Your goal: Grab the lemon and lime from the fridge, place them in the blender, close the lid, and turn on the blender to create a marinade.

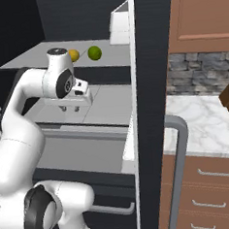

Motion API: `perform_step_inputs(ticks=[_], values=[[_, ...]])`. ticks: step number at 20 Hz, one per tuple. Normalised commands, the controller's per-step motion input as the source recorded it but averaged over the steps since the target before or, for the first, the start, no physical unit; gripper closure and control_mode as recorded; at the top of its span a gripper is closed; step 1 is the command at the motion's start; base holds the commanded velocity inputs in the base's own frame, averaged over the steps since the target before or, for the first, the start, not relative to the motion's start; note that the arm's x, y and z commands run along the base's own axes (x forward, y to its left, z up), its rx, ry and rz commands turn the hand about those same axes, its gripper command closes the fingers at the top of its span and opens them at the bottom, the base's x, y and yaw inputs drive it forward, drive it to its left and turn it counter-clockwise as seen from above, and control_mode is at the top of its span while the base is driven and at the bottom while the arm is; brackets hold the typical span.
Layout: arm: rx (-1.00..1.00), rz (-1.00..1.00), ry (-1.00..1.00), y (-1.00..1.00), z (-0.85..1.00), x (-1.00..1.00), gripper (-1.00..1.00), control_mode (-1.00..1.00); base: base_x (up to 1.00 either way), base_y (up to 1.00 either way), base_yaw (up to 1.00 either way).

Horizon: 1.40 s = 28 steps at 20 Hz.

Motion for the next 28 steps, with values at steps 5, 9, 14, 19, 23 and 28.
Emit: perform_step_inputs(ticks=[5,9,14,19,23,28], values=[[0.00,0.00,-0.11,0.02,0.10,-0.07,-1.00,-1.00,0.00,0.00,0.00],[0.00,0.03,-0.43,0.18,0.24,-0.04,-1.00,-1.00,0.00,0.00,0.00],[0.00,0.00,-0.31,0.20,0.51,0.00,-1.00,-1.00,0.00,0.00,0.00],[0.01,0.00,-0.13,0.13,0.56,0.09,-1.00,-1.00,0.00,0.00,0.00],[0.04,-0.03,0.00,0.01,0.58,0.09,-1.00,-1.00,0.00,0.00,0.00],[0.08,-0.06,0.00,0.00,0.50,0.30,-1.00,-1.00,0.00,0.00,0.00]])
